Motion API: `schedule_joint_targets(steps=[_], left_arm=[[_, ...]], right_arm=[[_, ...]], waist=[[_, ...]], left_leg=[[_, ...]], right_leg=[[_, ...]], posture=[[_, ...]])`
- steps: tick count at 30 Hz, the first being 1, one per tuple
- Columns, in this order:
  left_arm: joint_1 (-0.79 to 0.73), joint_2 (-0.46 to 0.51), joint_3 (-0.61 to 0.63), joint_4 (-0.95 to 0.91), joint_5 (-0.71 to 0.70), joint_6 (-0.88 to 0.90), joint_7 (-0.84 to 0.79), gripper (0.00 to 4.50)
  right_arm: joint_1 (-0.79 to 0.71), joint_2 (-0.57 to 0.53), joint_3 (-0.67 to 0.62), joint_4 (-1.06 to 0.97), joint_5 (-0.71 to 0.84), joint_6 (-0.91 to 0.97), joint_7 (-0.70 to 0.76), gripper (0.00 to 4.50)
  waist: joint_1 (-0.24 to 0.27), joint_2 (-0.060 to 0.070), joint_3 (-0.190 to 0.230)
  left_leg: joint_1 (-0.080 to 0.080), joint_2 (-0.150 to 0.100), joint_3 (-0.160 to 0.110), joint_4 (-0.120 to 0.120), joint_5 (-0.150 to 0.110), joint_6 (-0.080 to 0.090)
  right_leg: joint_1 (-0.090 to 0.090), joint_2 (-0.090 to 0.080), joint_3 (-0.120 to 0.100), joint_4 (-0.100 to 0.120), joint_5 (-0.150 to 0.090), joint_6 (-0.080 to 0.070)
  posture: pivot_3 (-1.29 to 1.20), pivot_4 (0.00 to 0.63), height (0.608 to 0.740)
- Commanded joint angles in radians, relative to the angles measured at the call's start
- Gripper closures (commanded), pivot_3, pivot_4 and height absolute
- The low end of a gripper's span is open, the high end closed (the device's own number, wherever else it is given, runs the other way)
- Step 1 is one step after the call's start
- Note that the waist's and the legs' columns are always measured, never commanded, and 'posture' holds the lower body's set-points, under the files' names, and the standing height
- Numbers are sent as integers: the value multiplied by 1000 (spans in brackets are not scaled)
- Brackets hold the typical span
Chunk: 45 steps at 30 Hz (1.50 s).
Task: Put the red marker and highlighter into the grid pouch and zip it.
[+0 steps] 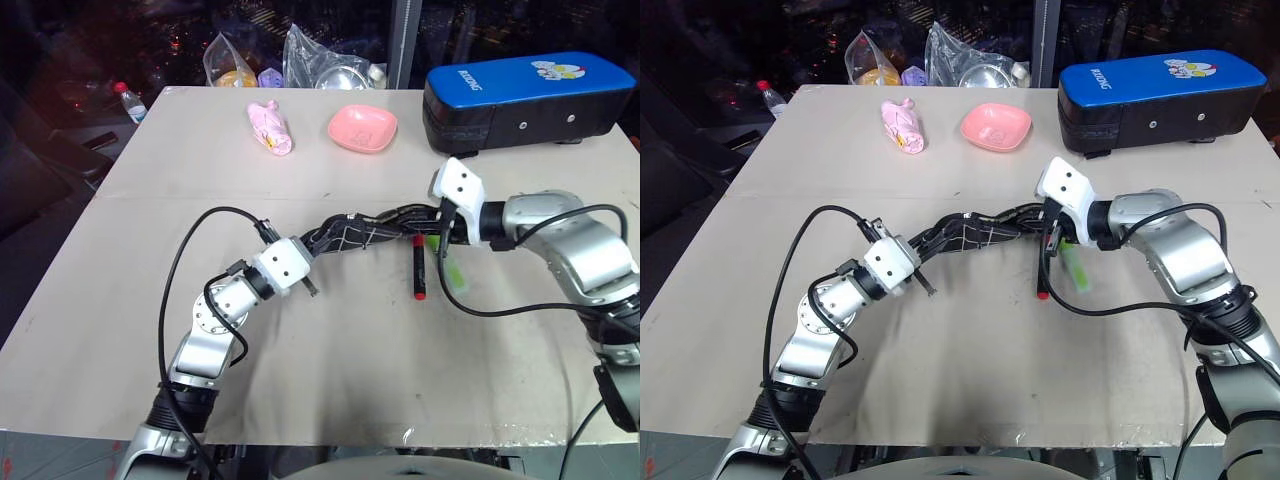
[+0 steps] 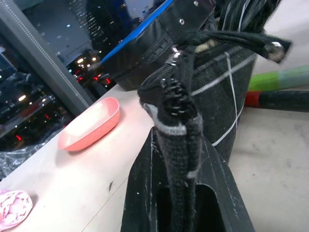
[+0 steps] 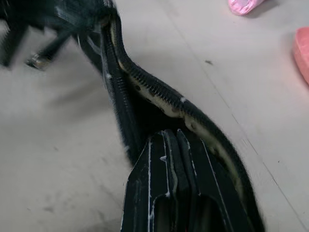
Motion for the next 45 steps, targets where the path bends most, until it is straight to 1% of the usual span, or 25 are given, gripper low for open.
schedule_joint_targets(steps=[1, 4, 7, 8, 11, 13, 14, 15, 16, 17, 18, 22, 23, 25, 28, 29, 31, 35, 37, 39, 45], left_arm=[[2, -6, -12, -39, -4, -14, -4, 4500], [-4, -5, -28, -36, 0, -23, -15, 4500], [-16, -7, -34, -24, 2, -29, -21, 4500], [-21, -8, -32, -19, 2, -29, -20, 4500], [-33, -11, -25, -1, 3, -28, -11, 4500], [-36, -12, -21, 5, 4, -26, -5, 4500], [-37, -13, -18, 6, 5, -24, -1, 4500], [-37, -15, -14, 8, 3, -19, 5, 4500], [-38, -16, -10, 10, 3, -16, 10, 4500], [-39, -17, -7, 12, 3, -13, 14, 4500], [-40, -18, -4, 15, 3, -11, 18, 4500], [-48, -16, 1, 27, 7, -10, 26, 4500], [-50, -15, 3, 30, 9, -10, 29, 4500], [-46, -10, 11, 31, 10, -10, 34, 4500], [-32, -5, 19, 20, 11, -8, 40, 4500], [-25, -2, 24, 14, 11, -7, 44, 4500], [-15, 2, 32, 5, 10, -7, 49, 4500], [-4, 7, 49, -1, 8, -5, 61, 4500], [-12, 5, 54, 11, 7, -6, 65, 4500], [-20, 2, 52, 20, 7, -9, 65, 4500], [-34, 7, 49, 33, 2, -17, 56, 4500]], right_arm=[[-38, 6, 30, 12, -62, -59, 13, 4445], [-66, 8, 91, 57, -151, -150, 28, 4445], [-107, 11, 162, 121, -251, -293, 65, 4445], [-120, 15, 177, 140, -275, -337, 78, 4216], [-135, 37, 186, 187, -317, -473, 93, 3193], [-133, 55, 176, 209, -330, -535, 93, 2080], [-132, 62, 171, 218, -336, -560, 94, 1672], [-132, 67, 167, 225, -345, -584, 95, 1095], [-131, 69, 165, 228, -353, -603, 98, 641], [-129, 66, 165, 230, -362, -621, 104, 239], [-127, 63, 163, 230, -368, -637, 111, 64], [-117, 52, 148, 237, -386, -695, 113, 64], [-111, 61, 120, 234, -379, -707, 81, 64], [-96, 69, 38, 179, -328, -601, 45, 64], [-41, 67, -88, 60, -196, -396, 42, 64], [0, 60, -142, -7, -142, -297, 32, 64], [70, 42, -213, -117, -75, -136, 13, 64], [198, 17, -288, -291, 8, 137, -55, 64], [314, 100, -275, -366, 8, 275, -184, 64], [387, 151, -228, -398, -20, 317, -271, 64], [467, 178, -194, -491, -14, 439, -374, 64]], waist=[[0, 0, 0], [0, 0, 0], [-1, 0, 0], [-1, 0, 0], [-1, 0, 0], [-1, 0, 0], [-1, 0, 0], [-1, 0, 0], [-1, 0, 0], [-1, 0, 0], [-1, 0, 0], [-1, 0, 0], [-1, 0, 0], [0, 0, 0], [1, 0, 0], [3, 0, 0], [3, 0, 0], [2, 0, 0], [0, 0, 0], [-1, -2, -2], [1, -1, -1]], left_leg=[[0, 0, 0, 0, 0, 0], [0, 0, 0, 0, 0, 0], [0, 0, 0, 0, 0, 0], [0, 0, 0, 0, 0, 0], [1, 0, 0, 0, 1, -1], [1, 0, 0, 1, 3, -4], [1, 0, 0, 1, 3, -4], [1, 0, 0, 1, 3, -5], [1, 0, 0, 1, 3, -5], [1, 0, 0, 1, 3, -5], [1, 0, 0, 1, 3, -5], [1, 0, 0, 1, 3, -5], [1, 0, 0, 1, 3, -5], [1, 0, 0, 1, 3, -5], [1, 0, -1, 1, 3, -5], [1, 0, -1, 1, 3, -5], [1, 0, -2, 1, 3, -5], [1, 0, -1, 1, 1, -2], [1, 0, -1, 1, 1, -2], [2, 1, -1, 1, 1, -2], [1, -1, 0, 3, 1, -2]], right_leg=[[0, 0, 0, 0, 0, 0], [0, 0, 0, 0, 0, 0], [0, 0, 0, 1, 0, 0], [0, 1, 0, 1, 0, 0], [0, 1, 0, 1, 0, 0], [0, 1, 0, 1, 0, 0], [0, 1, 0, 2, 0, 0], [0, 1, 0, 2, 0, 0], [0, 1, 1, 3, 0, 0], [0, 1, 1, 4, 0, 0], [-1, 1, 1, 5, 0, 0], [-1, 1, 1, 7, 0, 0], [-1, 1, 1, 7, 0, 0], [-1, 1, 1, 8, 0, 0], [-1, 1, 1, 8, 0, 0], [-1, 1, 1, 8, 0, 0], [-1, 0, 1, 8, 0, 0], [-1, -1, 1, 9, 0, -1], [-1, -2, 1, 9, 0, -1], [-1, -2, 1, 9, 0, -1], [-1, -1, 1, 10, 0, 0]], posture=[[0, 150, 726], [0, 150, 726], [0, 150, 726], [0, 150, 726], [0, 150, 726], [0, 150, 726], [0, 150, 726], [0, 150, 726], [0, 150, 726], [0, 150, 726], [0, 150, 726], [0, 150, 726], [0, 150, 726], [0, 150, 726], [0, 150, 726], [0, 150, 726], [0, 150, 726], [0, 150, 726], [0, 150, 726], [0, 150, 726], [0, 150, 726]])
